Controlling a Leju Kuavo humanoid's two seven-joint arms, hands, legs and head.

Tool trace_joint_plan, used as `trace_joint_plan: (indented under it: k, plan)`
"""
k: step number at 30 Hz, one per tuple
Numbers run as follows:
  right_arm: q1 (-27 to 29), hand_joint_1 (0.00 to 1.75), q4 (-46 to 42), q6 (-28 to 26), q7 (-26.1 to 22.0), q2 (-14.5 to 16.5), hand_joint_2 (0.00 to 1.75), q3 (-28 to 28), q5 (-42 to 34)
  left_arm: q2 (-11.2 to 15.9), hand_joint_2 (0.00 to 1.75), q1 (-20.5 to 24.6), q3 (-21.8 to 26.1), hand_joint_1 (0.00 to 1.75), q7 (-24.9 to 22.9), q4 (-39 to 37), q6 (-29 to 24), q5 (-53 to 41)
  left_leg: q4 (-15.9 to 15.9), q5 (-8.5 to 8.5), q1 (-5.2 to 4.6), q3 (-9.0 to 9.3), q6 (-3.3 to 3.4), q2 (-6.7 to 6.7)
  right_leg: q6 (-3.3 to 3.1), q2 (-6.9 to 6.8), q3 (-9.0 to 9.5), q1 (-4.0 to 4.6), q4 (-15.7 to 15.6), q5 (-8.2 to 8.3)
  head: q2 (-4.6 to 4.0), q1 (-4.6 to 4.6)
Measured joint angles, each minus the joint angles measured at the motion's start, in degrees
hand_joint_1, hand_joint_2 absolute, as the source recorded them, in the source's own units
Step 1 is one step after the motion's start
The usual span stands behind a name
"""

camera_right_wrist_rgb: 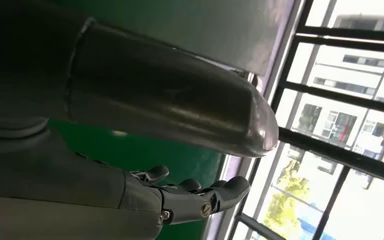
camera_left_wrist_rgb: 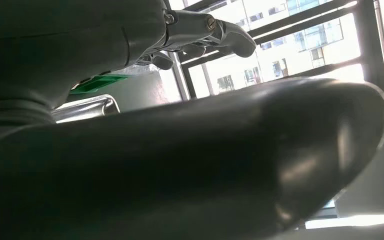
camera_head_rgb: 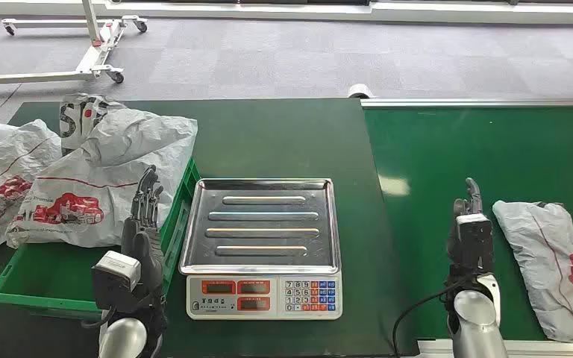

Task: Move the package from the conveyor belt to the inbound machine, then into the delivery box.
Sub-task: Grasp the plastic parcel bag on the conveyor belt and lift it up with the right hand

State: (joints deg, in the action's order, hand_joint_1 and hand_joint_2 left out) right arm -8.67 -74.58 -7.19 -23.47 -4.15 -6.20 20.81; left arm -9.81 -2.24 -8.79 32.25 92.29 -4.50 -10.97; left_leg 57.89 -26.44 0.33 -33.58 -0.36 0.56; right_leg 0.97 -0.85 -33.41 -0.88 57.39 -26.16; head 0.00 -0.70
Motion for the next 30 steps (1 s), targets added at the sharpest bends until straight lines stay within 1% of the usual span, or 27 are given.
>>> trace_joint_plan:
  k: [5,8,30]
  plan:
    - [0.0,0.0,2.2,0.1,-0.2,-1.9,0.0,-2.3,-0.1,0.0,0.0,0.0,0.1,0.0,-0.1,-0.1,0.1,0.2,0.0,-0.04,0.01,-0.01,-0.03,0.04,0.0,0.04,-0.05,0.01,0.0,0.0,0.0,0.0]
    - [-0.1,0.0,3.1,0.2,-0.2,-2.5,0.0,-3.0,-0.1,0.0,0.0,0.1,0.1,0.0,-0.1,-0.2,0.1,0.3,0.0,-0.04,0.01,0.0,-0.04,0.06,-0.01,0.08,-0.08,0.02,0.0,-0.01,0.0,-0.01]
    - [-0.4,0.0,5.4,0.2,-0.2,-3.1,0.0,-3.6,-0.1,0.0,0.0,0.1,0.1,0.0,-0.1,-0.5,0.3,0.3,0.0,-0.02,0.01,0.0,-0.04,0.05,-0.01,0.08,-0.05,0.01,0.0,-0.01,0.0,0.0]
